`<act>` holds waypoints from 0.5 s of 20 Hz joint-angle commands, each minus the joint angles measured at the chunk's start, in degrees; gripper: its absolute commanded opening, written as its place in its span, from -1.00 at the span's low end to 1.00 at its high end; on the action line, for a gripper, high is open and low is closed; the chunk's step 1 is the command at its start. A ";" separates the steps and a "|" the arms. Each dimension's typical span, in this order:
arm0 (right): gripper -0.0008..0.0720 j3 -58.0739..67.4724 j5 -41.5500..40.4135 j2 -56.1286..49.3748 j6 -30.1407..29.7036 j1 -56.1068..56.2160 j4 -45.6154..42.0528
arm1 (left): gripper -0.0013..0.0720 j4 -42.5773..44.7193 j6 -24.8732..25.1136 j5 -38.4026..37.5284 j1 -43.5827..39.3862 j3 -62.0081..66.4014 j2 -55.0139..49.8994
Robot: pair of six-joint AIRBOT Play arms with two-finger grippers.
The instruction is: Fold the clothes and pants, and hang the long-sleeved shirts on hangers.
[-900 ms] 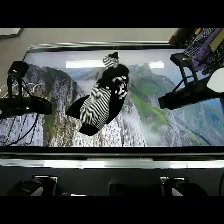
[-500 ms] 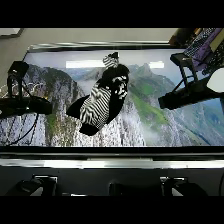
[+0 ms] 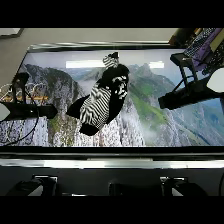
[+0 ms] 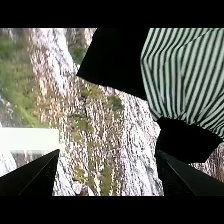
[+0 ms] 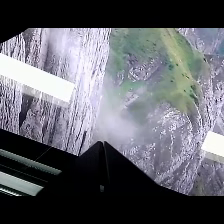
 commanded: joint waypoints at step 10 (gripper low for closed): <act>-0.85 -0.02 -3.02 0.04 0.02 0.04 0.00 | 0.94 -32.17 8.85 26.18 12.07 -12.24 -20.72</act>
